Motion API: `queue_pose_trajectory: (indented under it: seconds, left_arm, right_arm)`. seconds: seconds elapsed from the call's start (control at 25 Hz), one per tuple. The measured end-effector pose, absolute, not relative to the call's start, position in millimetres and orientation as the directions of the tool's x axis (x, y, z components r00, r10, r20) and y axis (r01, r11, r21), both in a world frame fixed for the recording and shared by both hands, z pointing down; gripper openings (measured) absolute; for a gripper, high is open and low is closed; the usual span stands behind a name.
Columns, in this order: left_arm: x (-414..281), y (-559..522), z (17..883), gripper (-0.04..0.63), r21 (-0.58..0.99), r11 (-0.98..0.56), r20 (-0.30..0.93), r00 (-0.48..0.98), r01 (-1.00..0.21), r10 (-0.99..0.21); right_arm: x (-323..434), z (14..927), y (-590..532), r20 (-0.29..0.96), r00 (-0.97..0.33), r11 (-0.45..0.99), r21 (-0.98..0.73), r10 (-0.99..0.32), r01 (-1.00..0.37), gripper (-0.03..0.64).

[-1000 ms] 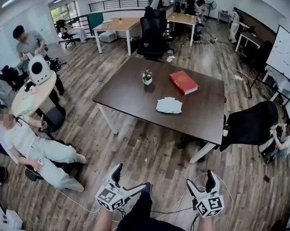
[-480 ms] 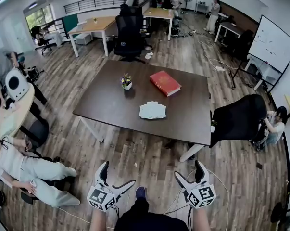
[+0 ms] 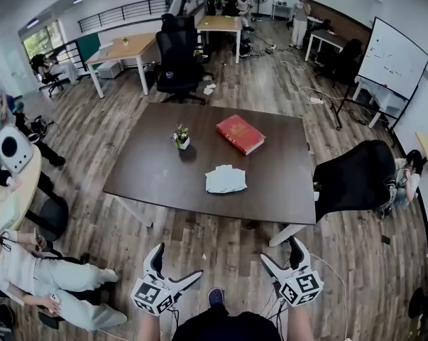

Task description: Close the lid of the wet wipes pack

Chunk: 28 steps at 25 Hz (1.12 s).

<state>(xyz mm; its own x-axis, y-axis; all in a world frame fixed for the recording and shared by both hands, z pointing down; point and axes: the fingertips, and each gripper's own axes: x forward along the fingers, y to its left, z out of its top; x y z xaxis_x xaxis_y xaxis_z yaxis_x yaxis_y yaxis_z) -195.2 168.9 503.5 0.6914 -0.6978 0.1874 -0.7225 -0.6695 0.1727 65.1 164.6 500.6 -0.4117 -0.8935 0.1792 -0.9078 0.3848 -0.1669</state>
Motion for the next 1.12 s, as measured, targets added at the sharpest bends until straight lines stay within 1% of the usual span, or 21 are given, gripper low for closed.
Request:
queue_pose_trajectory:
  seconds: [0.48, 0.84, 1.12]
  left_arm:
    - [-193.9, 133.3, 503.7, 0.597, 0.19, -0.711, 0.167, 0.735, -0.678, -0.657]
    - [-191.7, 105.7, 505.3, 0.594, 0.183, -0.718, 0.178, 0.741, -0.672, -0.648]
    - [-179.9, 69.9, 512.8, 0.594, 0.17, -0.725, 0.182, 0.745, -0.667, -0.642]
  right_arm:
    - [57.4, 494.3, 138.0, 0.173, -0.384, 0.356, -0.175, -0.907, -0.918, 0.476]
    - [56.2, 500.3, 108.9, 0.167, -0.393, 0.361, -0.191, -0.904, -0.913, 0.476]
    - [54.2, 507.4, 72.2, 0.148, -0.425, 0.394, -0.199, -0.893, -0.897, 0.476]
